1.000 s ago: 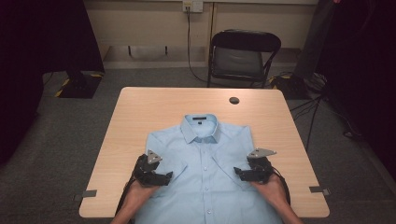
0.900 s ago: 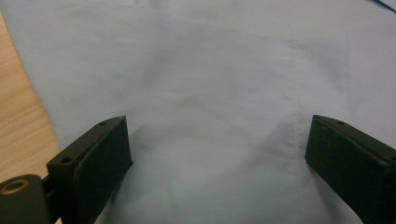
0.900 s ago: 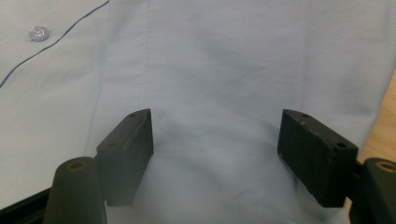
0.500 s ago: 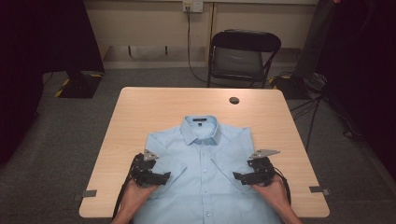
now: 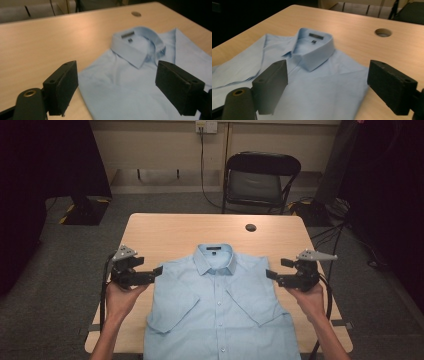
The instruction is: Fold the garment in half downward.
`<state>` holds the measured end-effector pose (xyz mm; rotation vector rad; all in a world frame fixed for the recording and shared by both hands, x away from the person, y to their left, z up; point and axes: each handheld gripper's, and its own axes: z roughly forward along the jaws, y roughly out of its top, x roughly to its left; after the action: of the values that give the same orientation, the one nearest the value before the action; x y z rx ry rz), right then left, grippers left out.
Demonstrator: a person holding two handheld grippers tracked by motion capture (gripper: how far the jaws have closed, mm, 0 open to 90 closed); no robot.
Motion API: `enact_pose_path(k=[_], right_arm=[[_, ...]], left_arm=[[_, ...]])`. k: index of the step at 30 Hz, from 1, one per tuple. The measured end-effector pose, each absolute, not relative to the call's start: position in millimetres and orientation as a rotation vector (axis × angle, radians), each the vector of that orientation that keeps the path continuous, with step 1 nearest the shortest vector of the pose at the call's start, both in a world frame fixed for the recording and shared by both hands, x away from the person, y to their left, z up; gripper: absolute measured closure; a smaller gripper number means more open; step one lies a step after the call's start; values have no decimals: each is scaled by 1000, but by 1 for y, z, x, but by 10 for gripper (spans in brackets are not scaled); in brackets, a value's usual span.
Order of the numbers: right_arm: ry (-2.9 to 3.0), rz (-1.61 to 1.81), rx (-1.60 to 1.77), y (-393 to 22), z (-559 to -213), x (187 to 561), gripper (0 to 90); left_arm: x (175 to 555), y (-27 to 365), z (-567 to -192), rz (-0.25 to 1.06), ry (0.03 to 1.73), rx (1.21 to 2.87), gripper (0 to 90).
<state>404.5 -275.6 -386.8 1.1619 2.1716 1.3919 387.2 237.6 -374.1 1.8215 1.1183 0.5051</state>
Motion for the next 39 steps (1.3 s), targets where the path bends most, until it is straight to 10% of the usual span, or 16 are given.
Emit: enact_pose_path(k=[18,39], right_arm=[[2138,1330,1494,-293,-462,495,312],[2211,1261,1580,-284,-489,511,439]], left_arm=[[465,253,-459,311,1316,1784,222],[481,255,-487,248,1379,1811,376]])
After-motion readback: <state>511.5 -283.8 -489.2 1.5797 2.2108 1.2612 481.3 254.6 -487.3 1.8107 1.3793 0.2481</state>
